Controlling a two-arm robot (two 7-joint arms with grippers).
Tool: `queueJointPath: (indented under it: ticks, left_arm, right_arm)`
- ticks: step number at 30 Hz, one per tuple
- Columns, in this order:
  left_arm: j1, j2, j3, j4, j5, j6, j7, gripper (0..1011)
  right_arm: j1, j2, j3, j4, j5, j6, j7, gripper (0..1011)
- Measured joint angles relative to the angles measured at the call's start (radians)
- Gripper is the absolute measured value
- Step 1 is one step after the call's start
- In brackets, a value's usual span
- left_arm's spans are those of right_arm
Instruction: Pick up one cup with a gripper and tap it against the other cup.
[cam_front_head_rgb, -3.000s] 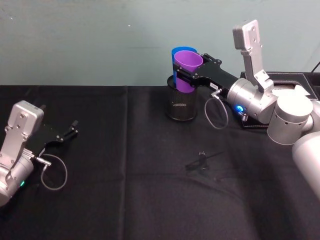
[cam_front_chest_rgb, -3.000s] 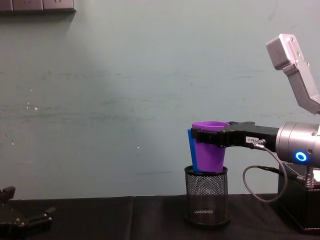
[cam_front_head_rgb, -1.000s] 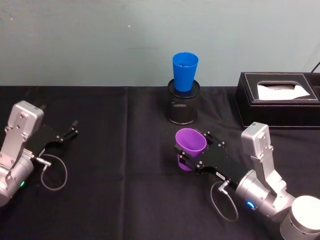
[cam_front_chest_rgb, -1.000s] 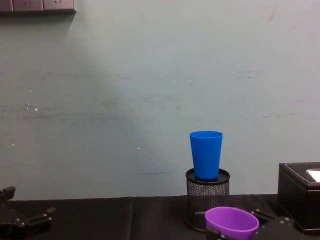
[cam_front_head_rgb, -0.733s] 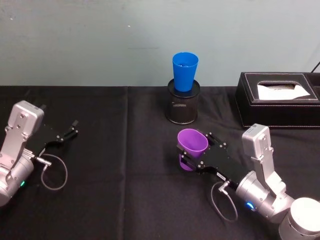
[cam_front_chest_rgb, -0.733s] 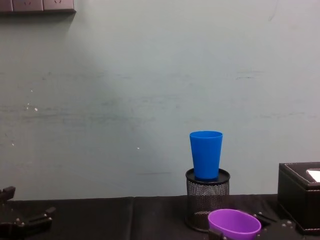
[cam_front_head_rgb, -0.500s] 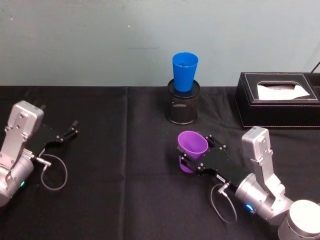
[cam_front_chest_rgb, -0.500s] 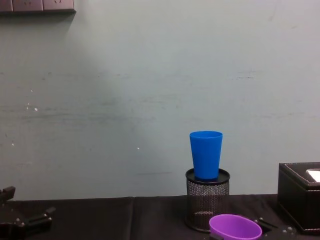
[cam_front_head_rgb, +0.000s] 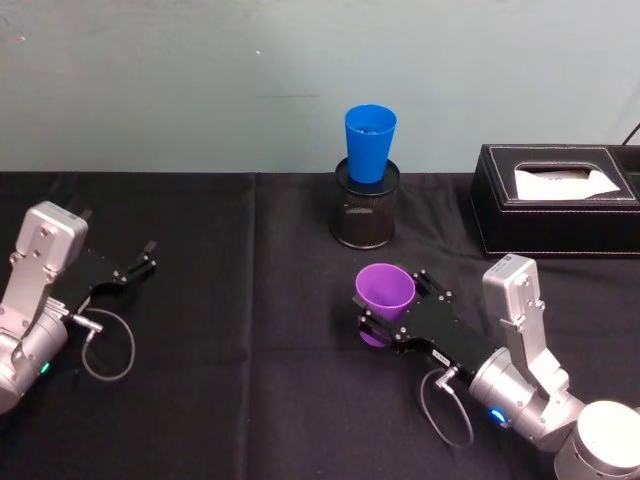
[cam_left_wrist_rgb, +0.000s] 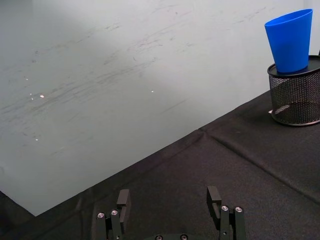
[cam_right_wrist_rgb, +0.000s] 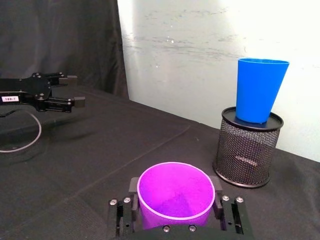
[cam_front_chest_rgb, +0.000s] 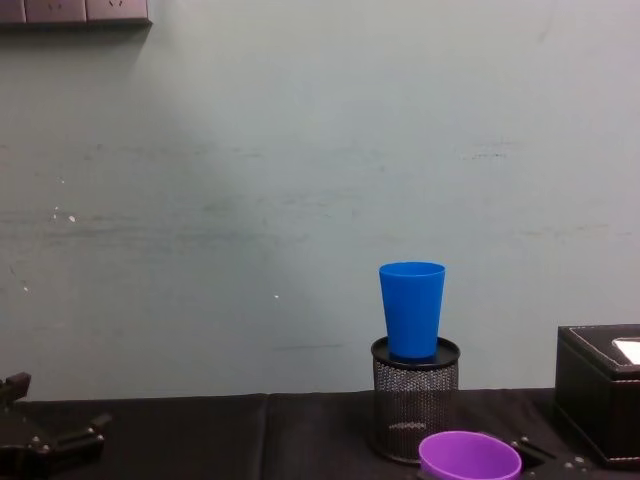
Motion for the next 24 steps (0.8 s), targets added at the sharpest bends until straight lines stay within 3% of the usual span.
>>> queueJointPath:
  ticks: [7, 13, 20, 24]
  left_arm:
    - [0.0, 0.0, 0.0, 0.0, 0.0, 0.0, 0.0, 1000]
    - [0.0, 0.0, 0.0, 0.0, 0.0, 0.0, 0.0, 1000]
    - [0.0, 0.0, 0.0, 0.0, 0.0, 0.0, 0.0, 1000]
    - [0.0, 0.0, 0.0, 0.0, 0.0, 0.0, 0.0, 1000]
  right_arm:
    - [0.0, 0.001, -0.001, -0.002, 0.0, 0.001, 0.001, 991]
    - [-0.002, 0.002, -0.001, -0.015, -0.001, 0.002, 0.001, 1004]
    - [-0.017, 0.004, 0.024, -0.109, -0.007, 0.002, -0.021, 1004]
    - [-0.034, 0.002, 0.049, -0.158, -0.023, 0.013, -0.068, 1004]
